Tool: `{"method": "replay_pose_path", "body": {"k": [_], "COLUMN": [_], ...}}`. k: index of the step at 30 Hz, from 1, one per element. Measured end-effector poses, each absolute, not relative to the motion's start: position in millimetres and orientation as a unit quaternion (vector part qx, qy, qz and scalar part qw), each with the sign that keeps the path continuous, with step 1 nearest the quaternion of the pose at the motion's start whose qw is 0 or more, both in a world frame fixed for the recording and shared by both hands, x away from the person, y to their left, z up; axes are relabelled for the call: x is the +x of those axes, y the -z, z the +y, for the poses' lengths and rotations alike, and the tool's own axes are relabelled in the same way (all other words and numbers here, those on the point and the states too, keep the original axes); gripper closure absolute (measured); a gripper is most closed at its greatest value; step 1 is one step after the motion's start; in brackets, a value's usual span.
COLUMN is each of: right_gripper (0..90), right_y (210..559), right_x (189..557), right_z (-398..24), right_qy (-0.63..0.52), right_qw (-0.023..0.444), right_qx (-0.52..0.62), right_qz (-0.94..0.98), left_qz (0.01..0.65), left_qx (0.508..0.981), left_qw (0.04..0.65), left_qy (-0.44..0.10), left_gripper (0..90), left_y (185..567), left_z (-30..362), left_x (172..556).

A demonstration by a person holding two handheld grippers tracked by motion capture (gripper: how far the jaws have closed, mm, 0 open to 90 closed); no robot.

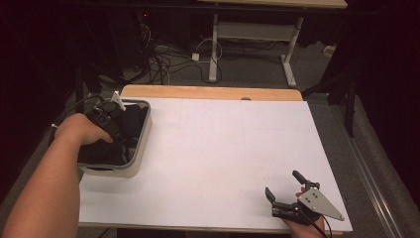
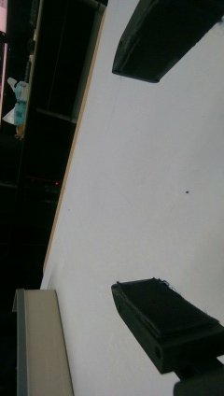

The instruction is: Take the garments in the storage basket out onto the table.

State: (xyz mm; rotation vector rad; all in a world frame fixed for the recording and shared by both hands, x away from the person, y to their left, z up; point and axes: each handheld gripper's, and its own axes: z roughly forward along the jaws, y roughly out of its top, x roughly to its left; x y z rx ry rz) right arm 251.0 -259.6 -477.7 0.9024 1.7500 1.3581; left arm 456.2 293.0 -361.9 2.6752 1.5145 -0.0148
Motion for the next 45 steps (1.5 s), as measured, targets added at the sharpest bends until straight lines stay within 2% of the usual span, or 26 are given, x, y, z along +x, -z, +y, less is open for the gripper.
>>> {"method": "replay_pose_path", "body": {"k": [19, 45], "right_gripper": [0.1, 0.1], "right_y": [476.6, 475.6], "right_x": [250.2, 248.8], "right_z": [-260.5, -258.3], "right_qy": [-0.528, -0.528], "right_qw": [0.37, 0.372], "right_qx": [0.352, 0.349], "right_qz": [0.678, 0.679], "left_qz": [0.492, 0.485], "left_qx": [0.87, 0.874], "left_qw": [0.016, 0.021], "left_qy": [0.026, 0.013], "left_gripper": [54.8, 54.7], "left_y": [344.2, 295.0], "left_z": [284.9, 265.4], "left_x": [456.6, 445.9]}}
